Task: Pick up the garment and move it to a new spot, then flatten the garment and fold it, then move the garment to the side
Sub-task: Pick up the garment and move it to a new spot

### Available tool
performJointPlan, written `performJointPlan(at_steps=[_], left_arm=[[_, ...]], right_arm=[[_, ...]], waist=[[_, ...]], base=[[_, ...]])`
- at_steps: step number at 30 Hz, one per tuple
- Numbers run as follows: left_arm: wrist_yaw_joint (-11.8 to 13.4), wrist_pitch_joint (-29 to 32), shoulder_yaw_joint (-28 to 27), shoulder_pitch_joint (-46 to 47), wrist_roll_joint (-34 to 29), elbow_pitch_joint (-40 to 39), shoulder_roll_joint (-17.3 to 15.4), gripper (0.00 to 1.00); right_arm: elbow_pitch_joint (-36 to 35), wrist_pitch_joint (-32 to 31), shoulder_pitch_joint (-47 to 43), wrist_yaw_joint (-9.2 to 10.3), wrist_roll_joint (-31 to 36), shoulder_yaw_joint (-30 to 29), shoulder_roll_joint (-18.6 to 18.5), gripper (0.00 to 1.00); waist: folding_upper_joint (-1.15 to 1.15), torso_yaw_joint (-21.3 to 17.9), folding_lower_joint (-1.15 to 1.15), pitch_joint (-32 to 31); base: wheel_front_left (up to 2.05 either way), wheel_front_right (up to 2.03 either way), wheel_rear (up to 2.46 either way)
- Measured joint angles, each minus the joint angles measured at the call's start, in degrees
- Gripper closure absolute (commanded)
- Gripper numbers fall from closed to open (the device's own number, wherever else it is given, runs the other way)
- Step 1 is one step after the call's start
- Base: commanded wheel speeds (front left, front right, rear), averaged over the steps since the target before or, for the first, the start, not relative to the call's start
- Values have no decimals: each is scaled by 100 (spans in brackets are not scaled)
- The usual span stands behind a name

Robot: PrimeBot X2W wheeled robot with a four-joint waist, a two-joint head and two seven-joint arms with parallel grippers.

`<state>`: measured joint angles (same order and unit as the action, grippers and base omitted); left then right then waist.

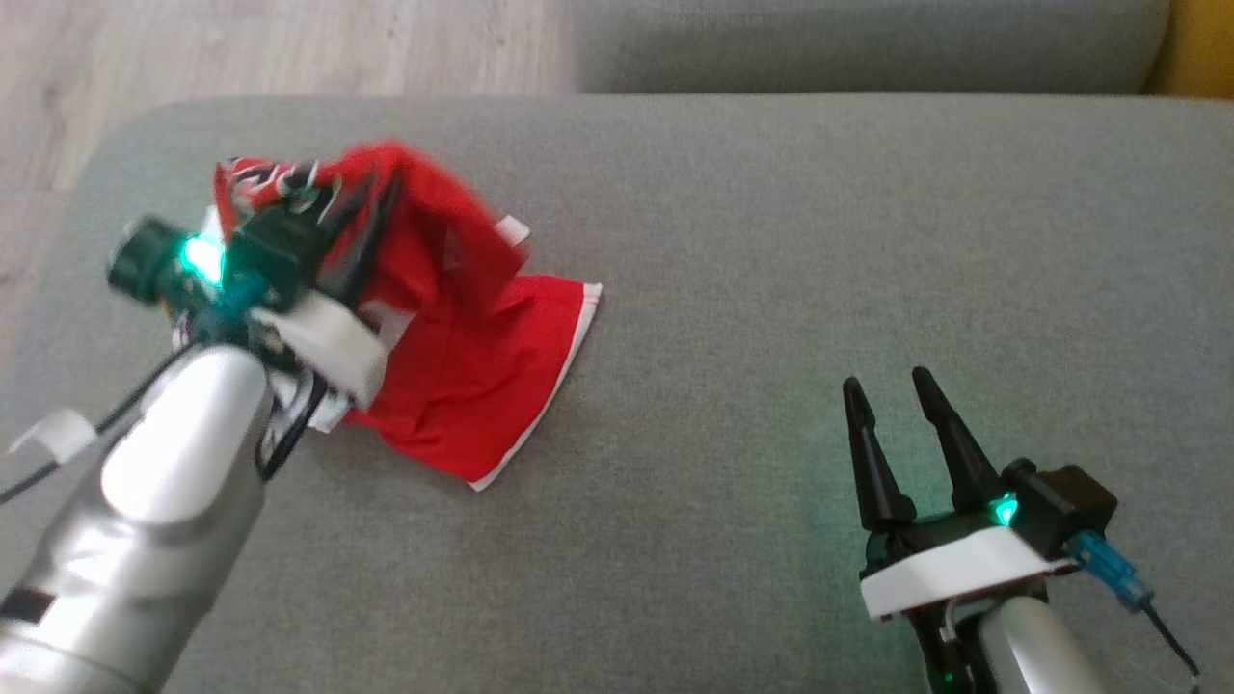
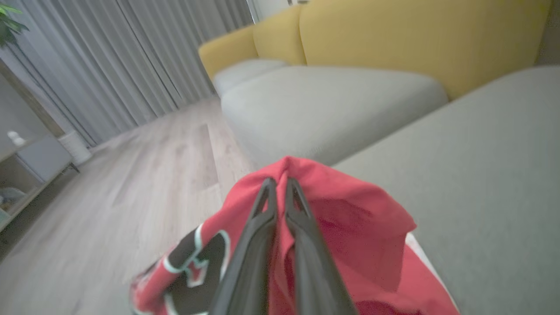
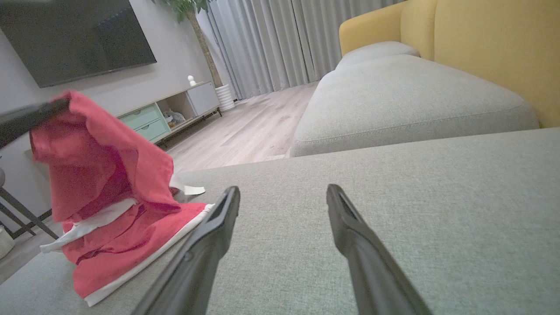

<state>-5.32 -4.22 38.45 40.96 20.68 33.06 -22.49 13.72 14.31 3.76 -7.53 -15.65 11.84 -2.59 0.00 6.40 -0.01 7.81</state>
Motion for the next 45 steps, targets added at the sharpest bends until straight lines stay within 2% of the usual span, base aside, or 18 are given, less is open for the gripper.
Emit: performJointPlan(at_steps=[6, 12, 18, 23, 30, 34, 35, 41, 42, 43, 44, 45], left_arm=[[204, -493, -366, 248, 208, -970, 97, 100], [224, -149, -268, 277, 269, -1635, 172, 100], [230, 90, -67, 292, 354, -2198, 460, 100], [280, 174, 96, 507, 355, -2632, 806, 100], [255, 413, 305, 917, 455, -2543, 1199, 100], [175, 421, 412, 1165, 397, -2073, 1237, 100], [175, 421, 412, 1165, 397, -2073, 1237, 100], [71, 292, 425, 1567, 347, -1120, 1315, 100], [54, 250, 443, 1633, 346, -965, 1363, 81], [29, 193, 450, 1693, 346, -810, 1419, 6], [21, 120, 469, 1752, 345, -659, 1473, 0], [18, 55, 488, 1809, 345, -513, 1522, 0]], right_arm=[[5, 0, -158, 0, -45, 11, 0, 0], [45, 0, -211, 0, -247, 1, 1, 0], [-3, 0, -191, 0, -458, -62, 1, 0], [-71, 0, -57, 0, -573, -124, 1, 0], [-255, 2, 82, 0, -779, -7, -1, 0], [-465, 4, 219, 0, -970, 177, 0, 0], [-465, 4, 219, 0, -970, 177, 0, 0], [-728, 5, 300, 0, -1199, 570, -3, 0], [-751, 5, 301, 0, -1218, 622, -3, 0], [-767, 5, 301, 0, -1220, 671, -3, 0], [-784, 5, 300, 0, -1229, 722, -3, 0], [-801, 5, 300, 0, -1248, 773, -3, 0]], waist=[[0, 57, 0, -295], [0, 14, 0, -392], [0, -298, 0, -412], [0, -817, 1, -368], [0, -1642, 1, -222], [0, -2172, 1, -58], [0, -2172, 1, -58], [0, -2911, 1, 296], [0, -3012, 1, 359], [0, -3107, 2, 422], [0, -3199, 2, 485], [0, -3284, 2, 542]], base=[[0, 0, 0], [0, 0, 0], [0, 0, 0], [0, 0, 0], [0, 0, 0], [0, 0, 0], [0, 0, 0], [0, 0, 0], [0, 0, 0], [0, 0, 0], [0, 0, 0], [0, 0, 0]])
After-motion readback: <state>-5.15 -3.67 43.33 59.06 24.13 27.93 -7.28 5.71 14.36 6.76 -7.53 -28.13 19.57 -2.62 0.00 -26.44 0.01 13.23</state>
